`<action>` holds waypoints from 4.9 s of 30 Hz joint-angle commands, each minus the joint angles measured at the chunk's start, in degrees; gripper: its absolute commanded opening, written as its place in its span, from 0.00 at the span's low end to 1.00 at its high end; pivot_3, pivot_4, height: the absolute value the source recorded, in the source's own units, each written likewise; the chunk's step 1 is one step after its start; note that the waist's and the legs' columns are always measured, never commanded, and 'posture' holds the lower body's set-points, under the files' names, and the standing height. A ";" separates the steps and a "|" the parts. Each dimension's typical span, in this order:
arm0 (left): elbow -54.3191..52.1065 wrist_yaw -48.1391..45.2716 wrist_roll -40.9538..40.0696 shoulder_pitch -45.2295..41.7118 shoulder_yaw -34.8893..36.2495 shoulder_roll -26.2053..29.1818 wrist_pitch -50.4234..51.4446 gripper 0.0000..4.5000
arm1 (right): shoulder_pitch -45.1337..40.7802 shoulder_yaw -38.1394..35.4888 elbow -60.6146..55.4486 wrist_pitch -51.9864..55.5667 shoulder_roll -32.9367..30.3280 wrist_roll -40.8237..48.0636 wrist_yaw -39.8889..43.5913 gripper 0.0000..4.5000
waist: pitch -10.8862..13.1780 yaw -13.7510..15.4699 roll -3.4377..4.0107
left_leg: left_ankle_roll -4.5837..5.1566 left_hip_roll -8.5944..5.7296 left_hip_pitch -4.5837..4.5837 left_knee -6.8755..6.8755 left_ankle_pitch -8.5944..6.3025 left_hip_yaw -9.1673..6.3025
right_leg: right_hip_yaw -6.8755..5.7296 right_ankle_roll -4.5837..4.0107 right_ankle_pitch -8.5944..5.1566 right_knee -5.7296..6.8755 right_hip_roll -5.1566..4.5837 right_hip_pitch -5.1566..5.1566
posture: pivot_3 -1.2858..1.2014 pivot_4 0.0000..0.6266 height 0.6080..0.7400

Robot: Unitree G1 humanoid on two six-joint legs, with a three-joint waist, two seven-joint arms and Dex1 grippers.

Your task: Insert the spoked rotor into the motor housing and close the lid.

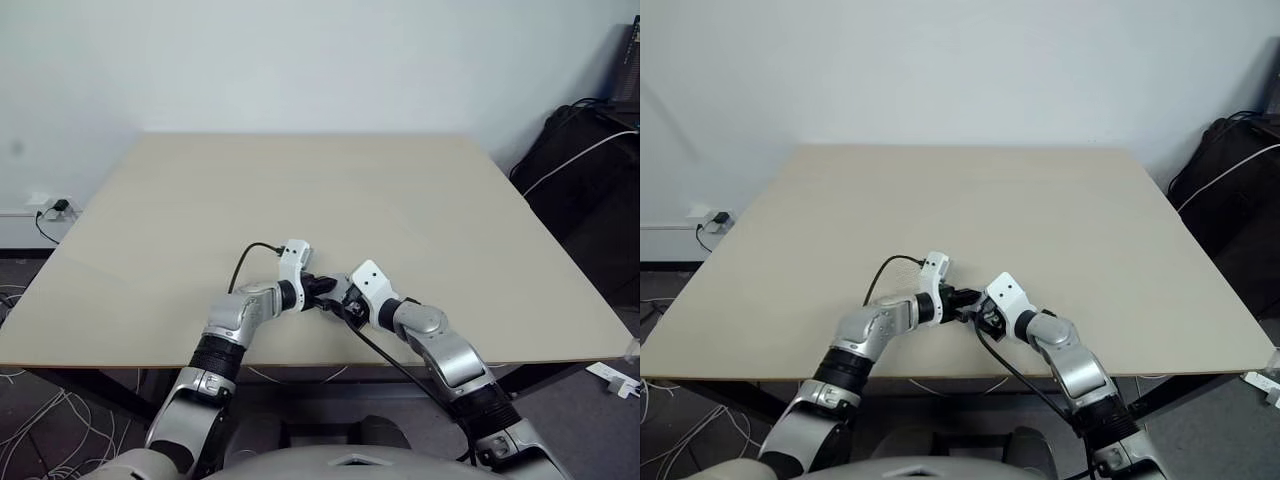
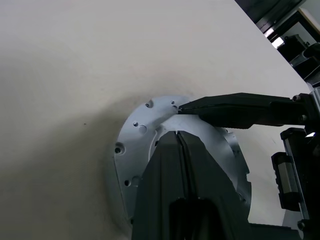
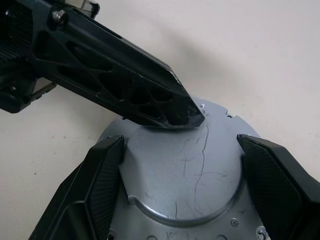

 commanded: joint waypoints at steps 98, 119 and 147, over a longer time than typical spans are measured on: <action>-2.07 -1.39 1.16 3.54 -1.75 0.64 1.83 0.00 | 12.00 -36.93 -8.32 34.65 25.24 65.17 -22.65 0.27 | -0.10 -0.20 0.83 | 0.08 -0.10 -0.70 -0.20 -0.11 -0.57 | -0.54 -0.01 0.05 -0.80 0.14 -0.20 | 0.52 0.00 1.00; -3.63 -0.39 0.95 5.91 0.44 2.17 2.20 0.00 | 12.14 -33.91 -9.39 31.04 24.53 64.49 -22.71 0.91 | -0.13 -0.39 0.88 | 0.08 -0.07 -0.67 -0.20 -0.11 -0.58 | -0.51 0.01 0.04 -0.79 0.16 -0.20 | 0.52 0.00 1.00; -5.10 0.61 0.75 7.50 1.60 2.18 2.56 0.00 | 8.24 -34.02 -1.44 30.74 24.38 62.88 -21.74 1.00 | -0.20 -0.60 0.97 | 0.07 -0.05 -0.59 -0.20 -0.11 -0.59 | -0.42 0.02 0.08 -0.73 0.20 -0.21 | 0.52 0.00 1.00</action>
